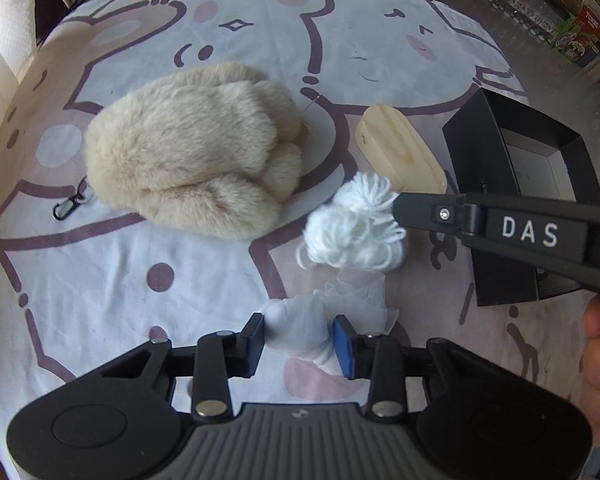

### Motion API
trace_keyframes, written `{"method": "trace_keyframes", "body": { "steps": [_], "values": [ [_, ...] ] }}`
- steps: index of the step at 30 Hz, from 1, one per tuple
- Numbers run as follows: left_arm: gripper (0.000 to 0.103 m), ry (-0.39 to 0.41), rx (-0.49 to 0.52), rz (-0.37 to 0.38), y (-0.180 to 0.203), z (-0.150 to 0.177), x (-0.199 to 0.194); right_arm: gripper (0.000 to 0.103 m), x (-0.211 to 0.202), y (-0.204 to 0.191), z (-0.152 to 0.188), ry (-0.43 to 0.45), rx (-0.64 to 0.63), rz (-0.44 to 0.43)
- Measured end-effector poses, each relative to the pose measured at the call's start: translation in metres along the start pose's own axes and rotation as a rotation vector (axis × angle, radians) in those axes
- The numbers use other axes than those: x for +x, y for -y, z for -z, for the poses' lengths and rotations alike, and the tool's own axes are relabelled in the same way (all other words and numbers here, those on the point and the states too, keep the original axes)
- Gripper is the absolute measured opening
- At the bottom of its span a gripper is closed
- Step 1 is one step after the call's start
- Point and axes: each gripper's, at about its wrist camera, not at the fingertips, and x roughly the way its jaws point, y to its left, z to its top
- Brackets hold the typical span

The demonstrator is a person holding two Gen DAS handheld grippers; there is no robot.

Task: Organize objects
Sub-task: 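Close the left tool on the white cloth bundle while the right tool grasps the white yarn ball, then lift the white cloth bundle with the left tool while the right tool lifts the yarn ball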

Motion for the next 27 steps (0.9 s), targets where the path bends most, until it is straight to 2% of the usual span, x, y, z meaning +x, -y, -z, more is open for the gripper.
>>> {"method": "trace_keyframes", "body": {
  "steps": [3, 12, 13, 15, 17, 22, 27],
  "values": [
    [0.038, 0.025, 0.019, -0.044, -0.005, -0.001, -0.002, 0.0, -0.002, 0.002, 0.001, 0.001, 0.008, 0.006],
    [0.04, 0.099, -0.065, -0.059, -0.023, -0.006, -0.008, 0.002, 0.003, 0.002, 0.003, -0.003, 0.016, 0.028],
    [0.043, 0.094, -0.082, -0.054, -0.025, -0.006, -0.007, 0.004, 0.003, 0.003, 0.003, -0.003, 0.018, 0.029],
    [0.045, 0.079, -0.131, -0.038, -0.031, -0.006, -0.006, 0.015, 0.005, 0.003, 0.003, -0.002, 0.018, 0.036],
    [0.051, 0.062, -0.205, -0.018, -0.039, -0.006, -0.006, 0.03, 0.007, 0.003, 0.003, -0.001, 0.012, 0.049],
    [0.058, 0.031, -0.362, 0.052, -0.054, -0.003, -0.006, 0.033, 0.014, 0.005, 0.003, -0.016, 0.014, 0.055],
    [0.059, 0.014, -0.4, 0.053, -0.054, -0.001, -0.002, 0.045, 0.025, 0.005, 0.003, -0.04, 0.003, 0.053]
  ]
}}
